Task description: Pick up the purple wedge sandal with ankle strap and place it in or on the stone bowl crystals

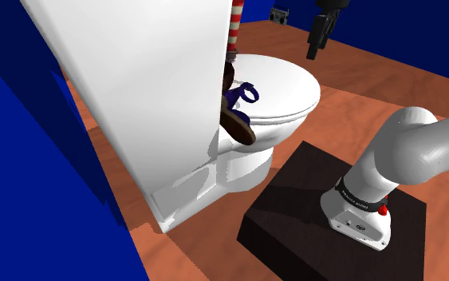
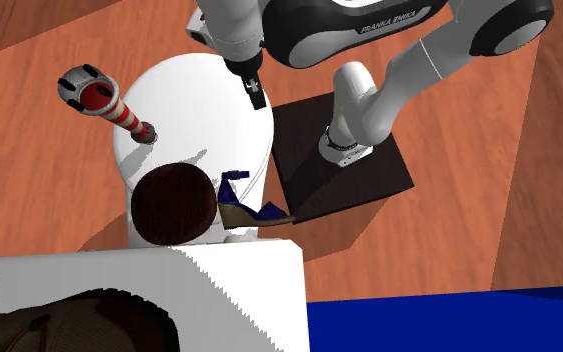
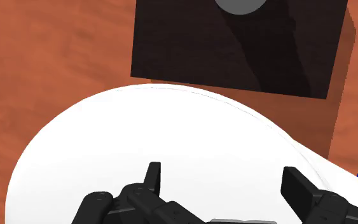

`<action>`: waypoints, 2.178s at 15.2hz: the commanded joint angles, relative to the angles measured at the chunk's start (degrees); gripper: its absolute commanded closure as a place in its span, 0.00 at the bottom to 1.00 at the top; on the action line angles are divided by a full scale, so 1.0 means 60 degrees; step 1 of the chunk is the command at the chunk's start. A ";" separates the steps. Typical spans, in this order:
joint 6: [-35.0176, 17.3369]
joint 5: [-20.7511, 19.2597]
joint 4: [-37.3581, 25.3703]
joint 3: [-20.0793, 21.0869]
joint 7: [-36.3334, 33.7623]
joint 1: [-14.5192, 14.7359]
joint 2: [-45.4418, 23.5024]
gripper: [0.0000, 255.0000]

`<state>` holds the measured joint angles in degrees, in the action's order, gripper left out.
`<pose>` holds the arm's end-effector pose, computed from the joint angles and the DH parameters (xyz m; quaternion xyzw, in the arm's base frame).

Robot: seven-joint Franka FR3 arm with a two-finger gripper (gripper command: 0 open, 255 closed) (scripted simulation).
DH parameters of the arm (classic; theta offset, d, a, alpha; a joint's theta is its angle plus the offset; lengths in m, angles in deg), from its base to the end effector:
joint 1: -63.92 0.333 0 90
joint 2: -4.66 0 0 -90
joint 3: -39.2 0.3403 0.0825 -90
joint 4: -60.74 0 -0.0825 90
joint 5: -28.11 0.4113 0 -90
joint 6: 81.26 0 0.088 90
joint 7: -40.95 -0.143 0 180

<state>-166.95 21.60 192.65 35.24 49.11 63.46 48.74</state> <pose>0.3111 -0.0471 0.5862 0.9985 0.0396 -0.0225 0.0306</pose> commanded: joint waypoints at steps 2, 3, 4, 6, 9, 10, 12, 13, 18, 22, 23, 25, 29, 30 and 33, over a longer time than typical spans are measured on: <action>-0.0146 0.0166 0.0051 0.0170 -0.0277 0.0045 -0.0101 0.00; -0.0296 0.0329 0.0090 0.0339 -0.0552 0.0091 -0.0214 0.00; -0.0450 0.0487 0.0116 0.0508 -0.0824 0.0137 -0.0340 0.00; -0.0769 0.0789 0.0132 0.0841 -0.1359 0.0229 -0.0630 0.00; -0.1263 0.1201 0.0062 0.1336 -0.2140 0.0352 -0.1153 0.00; -0.1430 0.1324 0.0013 0.1498 -0.2396 0.0390 -0.1349 0.00; -0.1764 0.1546 -0.0124 0.1817 -0.2902 0.0461 -0.1775 0.00; -0.1930 0.1644 -0.0211 0.1974 -0.3153 0.0492 -0.2002 0.00; -0.2631 0.1916 -0.0497 0.2522 -0.4035 0.0589 -0.2883 0.00; -0.3146 0.1939 0.0006 0.2554 -0.4029 0.0603 -0.2895 0.00; -0.3276 0.1945 0.0128 0.2562 -0.4028 0.0606 -0.2903 0.00; -0.3482 0.1954 0.0316 0.2576 -0.4026 0.0611 -0.2922 0.00; -0.3482 0.1954 0.0316 0.2576 -0.4026 0.0611 -0.2922 0.00; -0.3482 0.1954 0.0316 0.2576 -0.4026 0.0611 -0.2922 0.00; -0.3480 0.1954 0.0315 0.2576 -0.4026 0.0611 -0.2920 1.00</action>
<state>-187.83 33.32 194.55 50.69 24.95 67.12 31.22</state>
